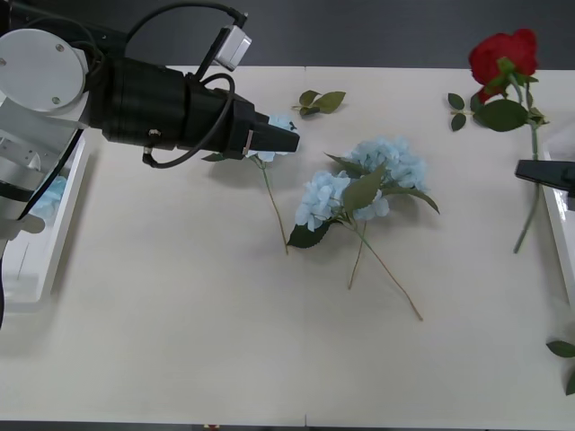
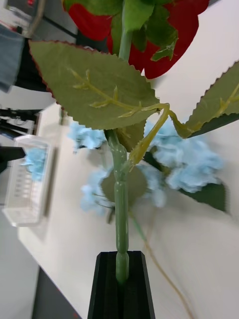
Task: Put the red flowers into the right box and the blue flowers into the left box
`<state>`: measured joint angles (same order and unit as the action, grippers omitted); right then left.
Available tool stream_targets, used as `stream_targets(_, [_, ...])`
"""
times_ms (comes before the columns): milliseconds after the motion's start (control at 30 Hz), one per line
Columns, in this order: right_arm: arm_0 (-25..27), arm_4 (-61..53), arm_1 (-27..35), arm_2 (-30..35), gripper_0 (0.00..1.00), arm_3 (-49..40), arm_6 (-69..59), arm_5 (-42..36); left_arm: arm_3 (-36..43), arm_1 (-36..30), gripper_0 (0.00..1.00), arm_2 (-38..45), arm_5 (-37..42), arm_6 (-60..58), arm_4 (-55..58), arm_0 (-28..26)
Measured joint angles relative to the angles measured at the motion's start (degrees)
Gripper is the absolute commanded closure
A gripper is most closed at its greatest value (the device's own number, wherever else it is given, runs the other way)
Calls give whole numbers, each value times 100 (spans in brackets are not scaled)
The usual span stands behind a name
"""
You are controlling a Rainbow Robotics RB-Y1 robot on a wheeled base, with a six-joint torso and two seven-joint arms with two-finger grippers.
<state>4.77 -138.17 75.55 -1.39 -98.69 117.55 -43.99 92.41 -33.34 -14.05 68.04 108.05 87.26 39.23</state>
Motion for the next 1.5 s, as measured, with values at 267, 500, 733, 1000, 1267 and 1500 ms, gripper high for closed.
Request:
stream_targets(267, [798, 1537, 138, 1479, 100, 1070, -394, -1032, 1, -58, 0, -393, -1, -1734, -1605, 8])
stream_targets(500, [810, 2611, 138, 1880, 100, 1702, -392, -1285, -1, -58, 0, -883, -2, -3543, -2683, 150])
stream_targets(733, [810, 3378, 116, 2073, 100, 2060, -387, -1077, -414, -55, 0, -1516, -2, -4719, -3195, 524])
stream_targets(1000, [780, 4500, -461, 2067, 100, 2076, -384, -465, -1598, 311, 0, -1631, 439, -5274, -3535, 982])
stream_targets(1267, [284, 5539, -846, 1282, 100, 2161, -384, 65, -1750, 650, 0, -1585, 974, -6196, -4271, 1078])
stream_targets(1500, [-164, 6236, -1125, 923, 100, 2355, -384, 291, -1750, 824, 0, -1585, 1457, -6823, -4811, 1078])
